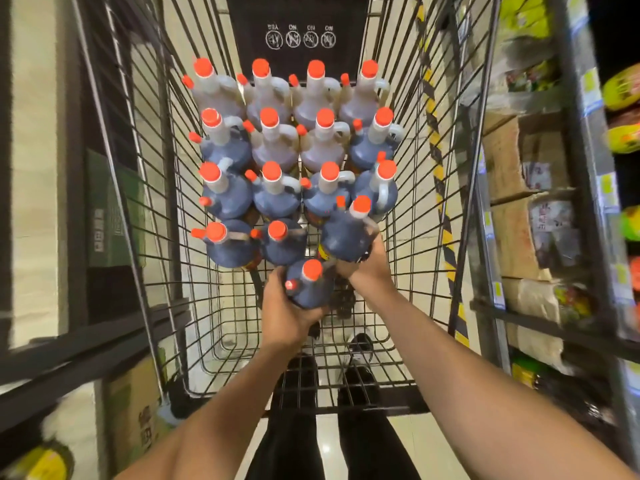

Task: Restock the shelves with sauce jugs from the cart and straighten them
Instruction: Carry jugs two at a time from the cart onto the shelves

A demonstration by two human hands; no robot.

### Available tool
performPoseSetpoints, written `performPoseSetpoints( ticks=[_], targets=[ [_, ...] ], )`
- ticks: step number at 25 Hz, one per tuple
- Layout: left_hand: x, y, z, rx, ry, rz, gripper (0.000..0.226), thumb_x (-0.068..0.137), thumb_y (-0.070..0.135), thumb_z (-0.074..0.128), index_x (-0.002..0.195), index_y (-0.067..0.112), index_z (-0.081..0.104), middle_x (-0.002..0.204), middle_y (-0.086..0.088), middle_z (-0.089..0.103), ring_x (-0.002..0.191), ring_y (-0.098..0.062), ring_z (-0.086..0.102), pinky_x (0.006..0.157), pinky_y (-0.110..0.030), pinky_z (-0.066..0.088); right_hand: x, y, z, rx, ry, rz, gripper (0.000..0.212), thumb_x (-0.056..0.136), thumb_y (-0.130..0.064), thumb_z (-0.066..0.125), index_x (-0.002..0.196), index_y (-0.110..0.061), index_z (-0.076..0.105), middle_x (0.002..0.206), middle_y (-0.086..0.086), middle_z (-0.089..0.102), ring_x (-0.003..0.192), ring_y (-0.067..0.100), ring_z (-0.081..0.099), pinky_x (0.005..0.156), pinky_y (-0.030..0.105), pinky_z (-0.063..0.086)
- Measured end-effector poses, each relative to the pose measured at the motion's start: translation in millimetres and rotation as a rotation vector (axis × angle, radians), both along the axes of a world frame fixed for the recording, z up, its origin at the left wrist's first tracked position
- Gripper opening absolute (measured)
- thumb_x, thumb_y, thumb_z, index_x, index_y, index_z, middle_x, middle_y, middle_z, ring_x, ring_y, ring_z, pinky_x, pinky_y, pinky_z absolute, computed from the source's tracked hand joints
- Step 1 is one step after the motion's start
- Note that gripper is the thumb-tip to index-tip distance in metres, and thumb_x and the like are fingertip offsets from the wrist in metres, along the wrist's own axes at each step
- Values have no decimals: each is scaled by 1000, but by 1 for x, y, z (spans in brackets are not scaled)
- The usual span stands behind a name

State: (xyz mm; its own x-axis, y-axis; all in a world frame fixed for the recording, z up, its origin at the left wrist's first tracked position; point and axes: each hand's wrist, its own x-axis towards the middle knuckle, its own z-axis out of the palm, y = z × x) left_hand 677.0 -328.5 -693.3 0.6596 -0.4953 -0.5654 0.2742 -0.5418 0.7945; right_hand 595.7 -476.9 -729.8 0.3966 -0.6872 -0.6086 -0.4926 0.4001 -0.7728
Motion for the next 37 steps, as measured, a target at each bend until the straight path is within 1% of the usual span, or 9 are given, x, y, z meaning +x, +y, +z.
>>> performPoseSetpoints(
  ticks=[4, 8, 12, 16, 19, 24, 27, 34, 37],
  targets=[
    [10, 13, 40, -50, 83, -66, 88, 53, -8, 92, 125, 9, 46, 114, 0, 62, 97, -9, 63, 80, -16, 55, -14, 13, 44, 87, -80, -138, 73, 66, 4, 89, 122, -27, 54, 120, 6, 72, 109, 24, 71, 89, 37, 60],
    [22, 27, 112, -120, 183, -120, 97, 47, 9, 95, 130, 1, 47, 118, -7, 70, 92, -1, 71, 81, -18, 56, -28, 25, 115, 176, -169, -140, 82, 58, -3, 92, 128, -13, 51, 123, 17, 70, 111, 30, 70, 103, 58, 51],
    [32, 36, 186, -212, 163, -194, 83, 54, 29, 89, 128, 9, 55, 105, -2, 77, 89, -11, 73, 79, -25, 56, -47, 45, 201, 121, -218, -130, 83, 51, -33, 88, 126, -17, 56, 109, 2, 74, 96, 14, 72, 88, 37, 60],
    [26, 33, 258, -265, 90, -317, 66, 66, 24, 92, 122, 20, 57, 98, 16, 77, 87, 2, 69, 76, -14, 52, -77, 70, 277, 113, -299, -224, 70, 55, -40, 76, 120, -19, 62, 92, -9, 77, 84, 6, 72, 70, 23, 56],
    [17, 26, 291, -294, 129, -382, 74, 59, 41, 82, 124, 18, 57, 100, 10, 76, 90, -3, 70, 76, -17, 53, -97, 89, 312, 167, -369, -331, 50, 61, -37, 71, 108, -21, 66, 89, 0, 77, 81, 16, 72, 67, 29, 58],
    [-28, 6, 351, -339, 191, -631, 54, 73, 17, 83, 122, 11, 58, 93, 2, 76, 80, -3, 70, 67, -15, 53, -160, 126, 372, 92, -499, -547, 63, 66, -36, 82, 122, -14, 63, 106, 10, 77, 92, 22, 75, 75, 36, 58],
    [-66, -2, 367, -358, 246, -815, 74, 56, 35, 86, 121, 13, 58, 104, -8, 77, 89, -14, 73, 71, -23, 56, -207, 151, 397, 17, -525, -629, 89, 51, -35, 96, 129, -16, 59, 115, 15, 75, 99, 28, 74, 77, 37, 59],
    [-219, 21, 386, -329, 280, -1202, 83, 49, 41, 88, 123, 16, 59, 107, -10, 77, 92, -20, 75, 72, -26, 58, -330, 272, 422, -132, -478, -1063, 80, 58, -28, 88, 129, -8, 58, 116, 18, 74, 101, 31, 73, 79, 37, 59],
    [-290, 57, 395, -296, 339, -1299, 67, 59, 21, 93, 118, 13, 62, 98, -10, 78, 80, -17, 75, 62, -23, 57, -378, 334, 427, -173, -412, -1237, 82, 51, -33, 89, 126, -14, 60, 109, 12, 77, 97, 29, 75, 76, 38, 60]
  ],
)
